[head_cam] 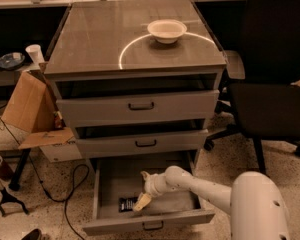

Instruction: Pick rxbar blueberry from bottom drawer and place on counter

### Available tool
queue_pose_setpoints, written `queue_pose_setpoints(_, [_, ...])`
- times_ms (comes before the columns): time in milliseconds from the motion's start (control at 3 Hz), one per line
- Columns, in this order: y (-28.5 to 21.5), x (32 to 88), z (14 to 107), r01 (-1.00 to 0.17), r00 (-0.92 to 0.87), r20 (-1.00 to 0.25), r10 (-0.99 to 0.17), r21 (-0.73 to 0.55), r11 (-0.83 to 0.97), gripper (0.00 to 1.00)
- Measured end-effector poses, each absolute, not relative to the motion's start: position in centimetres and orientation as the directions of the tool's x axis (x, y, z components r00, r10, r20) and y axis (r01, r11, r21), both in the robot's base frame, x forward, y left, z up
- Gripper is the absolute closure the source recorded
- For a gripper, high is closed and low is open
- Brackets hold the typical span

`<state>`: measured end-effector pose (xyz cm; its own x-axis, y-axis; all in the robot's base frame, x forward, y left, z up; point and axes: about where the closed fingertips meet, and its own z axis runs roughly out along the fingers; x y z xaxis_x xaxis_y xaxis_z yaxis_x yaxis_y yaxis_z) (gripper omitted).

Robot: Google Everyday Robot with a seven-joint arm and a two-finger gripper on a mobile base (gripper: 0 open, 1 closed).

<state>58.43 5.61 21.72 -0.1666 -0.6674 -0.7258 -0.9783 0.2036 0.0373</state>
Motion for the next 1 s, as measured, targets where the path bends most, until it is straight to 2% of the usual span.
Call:
queue_pose_setpoints(333, [4.9, 58.1, 18.6, -0.988, -0.137, -0.772, -0.621, 0.060, 0.143, 0.00])
queue_pose_setpoints(667, [3.7, 59.4, 18.3, -0.993, -0.044, -0.818, -0.573, -0.025, 0.112, 0.00])
queue_pose_setpoints(1000, [3.3, 60.7, 20.4, -0.981, 0.091, -0.852, -0.515, -0.167, 0.103, 0.00])
